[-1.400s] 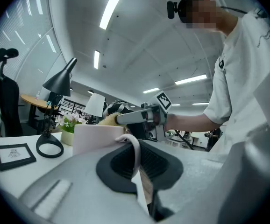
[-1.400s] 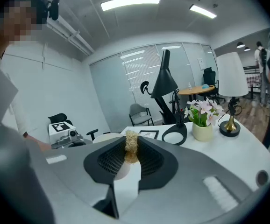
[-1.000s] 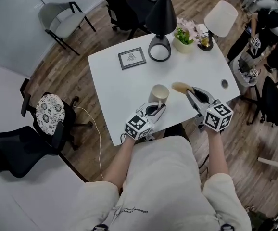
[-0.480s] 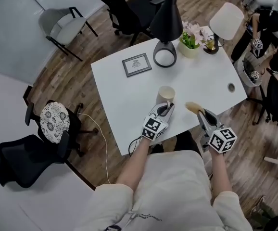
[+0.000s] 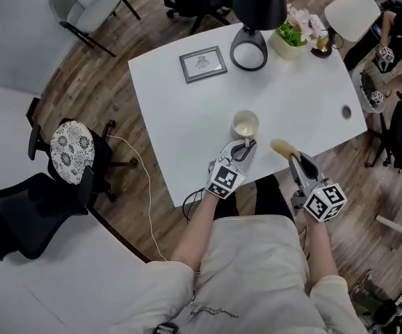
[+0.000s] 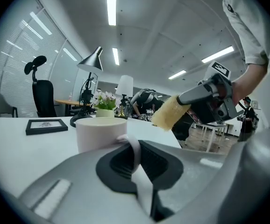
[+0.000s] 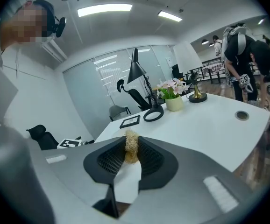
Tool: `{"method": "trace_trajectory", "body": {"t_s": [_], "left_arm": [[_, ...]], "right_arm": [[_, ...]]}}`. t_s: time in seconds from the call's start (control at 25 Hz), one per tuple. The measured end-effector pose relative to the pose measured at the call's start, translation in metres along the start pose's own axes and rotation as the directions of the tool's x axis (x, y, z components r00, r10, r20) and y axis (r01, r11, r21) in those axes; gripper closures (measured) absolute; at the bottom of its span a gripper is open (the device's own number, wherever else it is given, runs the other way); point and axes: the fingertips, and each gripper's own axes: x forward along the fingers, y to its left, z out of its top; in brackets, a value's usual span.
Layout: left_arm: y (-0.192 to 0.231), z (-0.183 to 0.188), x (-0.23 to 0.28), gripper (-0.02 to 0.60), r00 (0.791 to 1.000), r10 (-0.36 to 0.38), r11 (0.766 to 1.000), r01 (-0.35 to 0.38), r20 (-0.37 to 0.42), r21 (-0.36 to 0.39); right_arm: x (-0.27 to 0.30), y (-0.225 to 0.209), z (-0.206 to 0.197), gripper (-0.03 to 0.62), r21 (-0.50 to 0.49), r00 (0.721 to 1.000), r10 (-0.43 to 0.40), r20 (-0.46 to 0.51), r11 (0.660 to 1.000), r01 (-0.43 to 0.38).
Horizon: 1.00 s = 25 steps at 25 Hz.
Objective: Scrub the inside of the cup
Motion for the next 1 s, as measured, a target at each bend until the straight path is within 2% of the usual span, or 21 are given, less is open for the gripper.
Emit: {"method": "trace_trajectory", "body": {"t_s": [0.16, 0.44, 0.6, 0.88, 1.0], "left_arm": [[0.004, 0.000, -0.004, 0.541, 0.999, 0.042, 0.997, -0.041, -0.011, 0.060], [0.003, -0.012, -0.010, 0.465, 0.991, 0.129, 0.988, -0.126, -0.039, 0.084], [-0.001, -0.016, -0.017, 0.449, 0.987, 0.153, 0.984, -0.149, -0.043, 0.098], [-0.001, -0.024, -0.039, 0.449, 0.994, 0.097, 0.992, -0.091, -0.058, 0.092], [-0.013, -0.026, -0.044, 0.444, 0.995, -0.002, 0.989, 0.017, -0.104, 0.146]], "right_arm": [[0.011, 0.001, -0.006, 0.499, 0.004, 1.000, 0.001, -0.022, 1.000, -0.001], [0.015, -0.001, -0.004, 0.499, 0.034, 0.999, 0.022, -0.024, 0.999, -0.022], [0.013, -0.004, -0.009, 0.499, 0.043, 0.997, 0.056, -0.059, 0.998, -0.053], [0.007, -0.007, -0.020, 0.497, 0.027, 0.988, 0.101, -0.120, 0.995, -0.099], [0.006, -0.005, -0.024, 0.497, 0.022, 0.984, 0.121, -0.128, 0.993, -0.120]]}}
